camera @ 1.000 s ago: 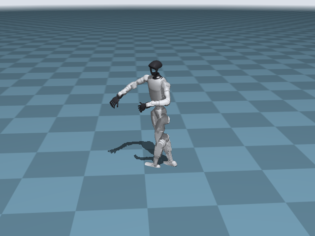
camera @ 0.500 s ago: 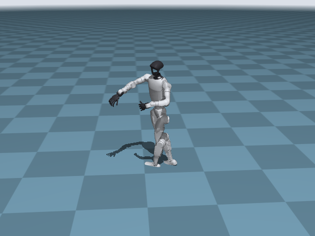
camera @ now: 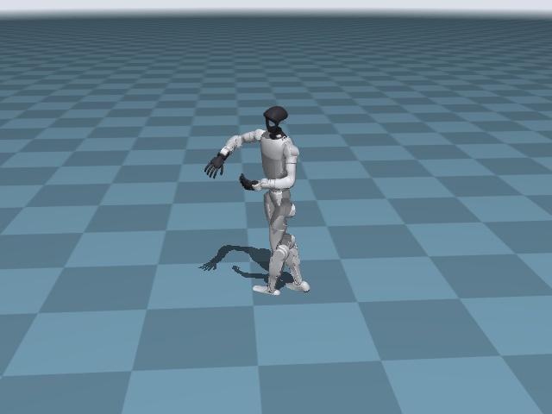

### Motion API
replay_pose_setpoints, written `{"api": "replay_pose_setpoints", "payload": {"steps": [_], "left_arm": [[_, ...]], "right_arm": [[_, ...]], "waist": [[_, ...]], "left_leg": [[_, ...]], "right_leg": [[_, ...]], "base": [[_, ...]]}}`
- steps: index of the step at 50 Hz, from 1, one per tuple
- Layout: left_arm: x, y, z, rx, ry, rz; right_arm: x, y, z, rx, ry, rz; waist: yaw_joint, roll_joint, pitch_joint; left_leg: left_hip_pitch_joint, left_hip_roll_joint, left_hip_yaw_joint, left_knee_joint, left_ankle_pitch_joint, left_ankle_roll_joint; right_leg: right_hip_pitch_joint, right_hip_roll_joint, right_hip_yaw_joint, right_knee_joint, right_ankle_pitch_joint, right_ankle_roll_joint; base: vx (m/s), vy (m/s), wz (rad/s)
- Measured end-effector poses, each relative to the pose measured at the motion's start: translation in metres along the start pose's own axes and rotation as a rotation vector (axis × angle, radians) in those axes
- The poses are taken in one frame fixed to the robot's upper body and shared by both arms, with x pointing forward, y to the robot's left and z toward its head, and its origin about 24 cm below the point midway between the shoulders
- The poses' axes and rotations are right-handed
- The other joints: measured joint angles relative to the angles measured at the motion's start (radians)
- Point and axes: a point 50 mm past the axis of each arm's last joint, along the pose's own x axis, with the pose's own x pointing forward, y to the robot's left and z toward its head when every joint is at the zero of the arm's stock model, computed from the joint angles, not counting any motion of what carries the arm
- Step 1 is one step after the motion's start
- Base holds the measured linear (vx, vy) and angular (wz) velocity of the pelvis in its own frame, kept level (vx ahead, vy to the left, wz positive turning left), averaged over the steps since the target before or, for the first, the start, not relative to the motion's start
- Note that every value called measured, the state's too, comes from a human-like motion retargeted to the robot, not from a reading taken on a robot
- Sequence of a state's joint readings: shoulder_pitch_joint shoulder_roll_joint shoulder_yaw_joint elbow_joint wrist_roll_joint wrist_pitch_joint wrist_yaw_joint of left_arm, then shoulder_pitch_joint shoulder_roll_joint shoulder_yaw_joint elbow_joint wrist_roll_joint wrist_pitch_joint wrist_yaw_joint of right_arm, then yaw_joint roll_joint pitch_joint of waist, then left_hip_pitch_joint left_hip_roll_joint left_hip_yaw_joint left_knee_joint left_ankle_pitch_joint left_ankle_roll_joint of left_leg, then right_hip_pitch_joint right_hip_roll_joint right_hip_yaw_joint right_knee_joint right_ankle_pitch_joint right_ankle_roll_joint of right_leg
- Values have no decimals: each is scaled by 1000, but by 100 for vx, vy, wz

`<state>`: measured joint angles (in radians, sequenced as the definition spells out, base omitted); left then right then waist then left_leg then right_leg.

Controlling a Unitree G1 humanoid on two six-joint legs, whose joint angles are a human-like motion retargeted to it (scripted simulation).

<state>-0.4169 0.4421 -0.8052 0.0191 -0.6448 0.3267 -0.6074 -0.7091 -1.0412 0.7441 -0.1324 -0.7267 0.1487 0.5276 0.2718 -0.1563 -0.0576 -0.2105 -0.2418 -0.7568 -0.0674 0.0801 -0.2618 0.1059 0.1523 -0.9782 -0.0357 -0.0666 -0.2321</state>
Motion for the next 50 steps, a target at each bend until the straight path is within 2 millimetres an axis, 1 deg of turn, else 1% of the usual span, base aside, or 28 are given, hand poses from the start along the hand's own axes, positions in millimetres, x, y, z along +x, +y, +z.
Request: {"api": "replay_pose_setpoints", "payload": {"steps": [5,8,11,15,18,20,23,25,28,31,33,35,38,41,45,47,50], "left_arm": [[23,-14,-20,-118,46,-74],[34,-18,-26,-176,54,-104],[41,-21,-28,-241,34,-121],[44,-21,-27,-352,-51,-108],[42,-16,-24,-462,-161,-55],[35,-8,-28,-568,-242,26],[16,6,-48,-754,-351,220],[2,12,-65,-886,-418,371],[-15,15,-91,-1082,-483,603],[-28,11,-119,-1278,-502,812],[-34,6,-136,-1397,-489,942],[-40,0,-151,-1499,-466,1060],[-44,-7,-167,-1619,-435,1184],[-46,-13,-178,-1706,-405,1272],[-46,-18,-186,-1792,-385,1329],[-45,-19,-189,-1820,-380,1336],[-44,-18,-190,-1849,-389,1328]], "right_arm": [[17,-8,-7,31,55,-9],[32,-12,-5,78,57,-3],[45,-15,4,146,22,-3],[56,-15,26,275,-82,-37],[54,-9,39,432,-164,-115],[49,1,43,578,-197,-196],[37,26,37,841,-147,-361],[27,50,29,1028,-37,-493],[12,93,14,1256,249,-683],[-3,143,7,1397,609,-798],[-12,176,11,1448,853,-824],[-18,205,22,1479,1073,-807],[-24,239,45,1525,1314,-719],[-25,261,71,1583,1473,-606],[-22,276,102,1682,1596,-453],[-20,280,112,1731,1631,-394],[-16,282,118,1796,1665,-342]], "waist": [[0,0,-13],[-1,8,-19],[-10,23,-23],[-29,48,-28],[-52,70,-32],[-69,85,-39],[-92,108,-46],[-105,119,-54],[-124,139,-58],[-138,157,-62],[-142,167,-65],[-144,174,-68],[-147,188,-70],[-149,198,-72],[-153,208,-72],[-156,212,-71],[-159,215,-67]], "left_leg": [[1,13,28,0,-6,0],[-1,21,46,0,-9,0],[-3,31,60,0,-15,0],[-7,47,77,0,-26,0],[-12,59,90,1,-35,0],[-16,69,104,1,-43,0],[-22,78,126,1,-49,0],[-25,83,143,2,-53,0],[-25,89,159,1,-58,0],[-23,95,166,1,-65,0],[-20,99,170,1,-72,0],[-18,103,171,1,-78,0],[-12,105,168,0,-84,0],[-6,109,169,0,-90,0],[2,115,168,0,-99,0],[6,117,167,0,-101,0],[9,118,165,1,-103,0]], "right_leg": [[-2,-3,28,12,10,-3],[-5,-4,48,16,20,-3],[-9,-5,69,18,30,-3],[-15,-7,98,22,38,-2],[-24,-10,118,31,35,-2],[-33,-15,136,43,24,-3],[-50,-26,156,67,5,0],[-61,-36,170,87,-12,1],[-73,-50,184,110,-30,4],[-78,-61,197,125,-40,7],[-80,-66,208,133,-45,7],[-81,-70,218,138,-49,5],[-79,-75,223,143,-47,4],[-76,-78,232,148,-44,1],[-72,-79,241,153,-40,0],[-70,-79,244,155,-39,0],[-67,-80,244,155,-40,1]], "base": [[2,2,-27],[2,3,-32],[2,2,-36],[1,1,-41],[1,-1,-46],[1,-1,-54],[1,-1,-55],[1,-1,-59],[1,-1,-52],[2,0,-41],[2,0,-36],[3,1,-27],[0,0,0],[0,0,0],[0,0,0],[0,0,0],[0,0,0]]}}
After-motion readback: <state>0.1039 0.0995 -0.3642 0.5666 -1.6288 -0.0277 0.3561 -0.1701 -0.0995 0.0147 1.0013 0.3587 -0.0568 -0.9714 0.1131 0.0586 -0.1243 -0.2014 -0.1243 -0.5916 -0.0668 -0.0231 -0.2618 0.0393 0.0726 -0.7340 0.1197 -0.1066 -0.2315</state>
